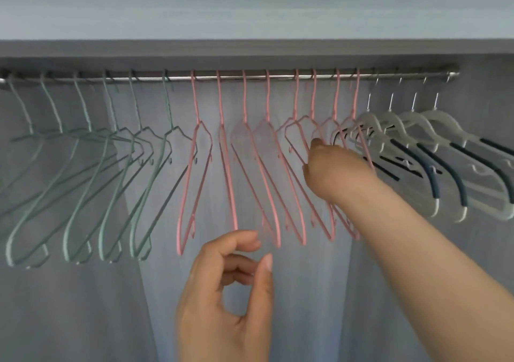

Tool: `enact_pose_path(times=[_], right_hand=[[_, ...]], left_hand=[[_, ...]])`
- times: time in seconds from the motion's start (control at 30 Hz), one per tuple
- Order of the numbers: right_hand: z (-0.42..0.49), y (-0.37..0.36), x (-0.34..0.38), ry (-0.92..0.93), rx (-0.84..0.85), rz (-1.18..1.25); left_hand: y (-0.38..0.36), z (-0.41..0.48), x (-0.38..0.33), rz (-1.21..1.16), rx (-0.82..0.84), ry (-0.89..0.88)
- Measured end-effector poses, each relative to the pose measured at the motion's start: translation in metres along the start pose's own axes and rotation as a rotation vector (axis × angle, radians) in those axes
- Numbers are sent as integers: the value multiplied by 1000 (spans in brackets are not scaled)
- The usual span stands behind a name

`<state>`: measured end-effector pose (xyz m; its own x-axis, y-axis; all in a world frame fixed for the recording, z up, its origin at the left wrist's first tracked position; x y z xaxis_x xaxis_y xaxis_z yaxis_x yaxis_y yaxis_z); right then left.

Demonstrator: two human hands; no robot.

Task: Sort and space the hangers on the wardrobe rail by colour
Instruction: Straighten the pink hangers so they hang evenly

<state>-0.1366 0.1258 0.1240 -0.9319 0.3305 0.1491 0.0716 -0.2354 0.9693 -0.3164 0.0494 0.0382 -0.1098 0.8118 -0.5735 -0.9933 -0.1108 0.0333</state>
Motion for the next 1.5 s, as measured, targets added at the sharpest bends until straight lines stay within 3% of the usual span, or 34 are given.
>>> enact_pose_path(times=[0.1, 0.27, 0.43, 1.23, 1.4, 1.5], right_hand=[[1, -5, 6, 14, -13, 71], [-2, -4, 12, 69, -173, 164], [9, -9, 14, 42, -97, 116], [9, -3, 5, 13, -119, 157], [-7, 6, 6, 16, -188, 87], [-26, 23, 18, 142, -361, 134]], left_hand=[[1, 1, 7, -34, 34, 46], [-1, 5, 22, -48, 119, 104], [-2, 4, 33, -45, 132, 148], [-5, 3, 35, -43, 161, 160], [11, 6, 21, 88, 59, 27], [30, 11, 19, 145, -69, 6]])
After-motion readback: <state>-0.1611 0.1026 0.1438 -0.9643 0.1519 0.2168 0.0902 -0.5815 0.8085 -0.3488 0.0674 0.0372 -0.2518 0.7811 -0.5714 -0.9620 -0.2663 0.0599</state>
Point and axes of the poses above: each hand's wrist, its own z-axis towards the middle knuckle, its own y-axis out of the back of the hand, x = y × z, the point moved 5 cm from there along z, towards the middle knuckle, and after that the axes turned 7 degrees about x, right-handed, at the moved point
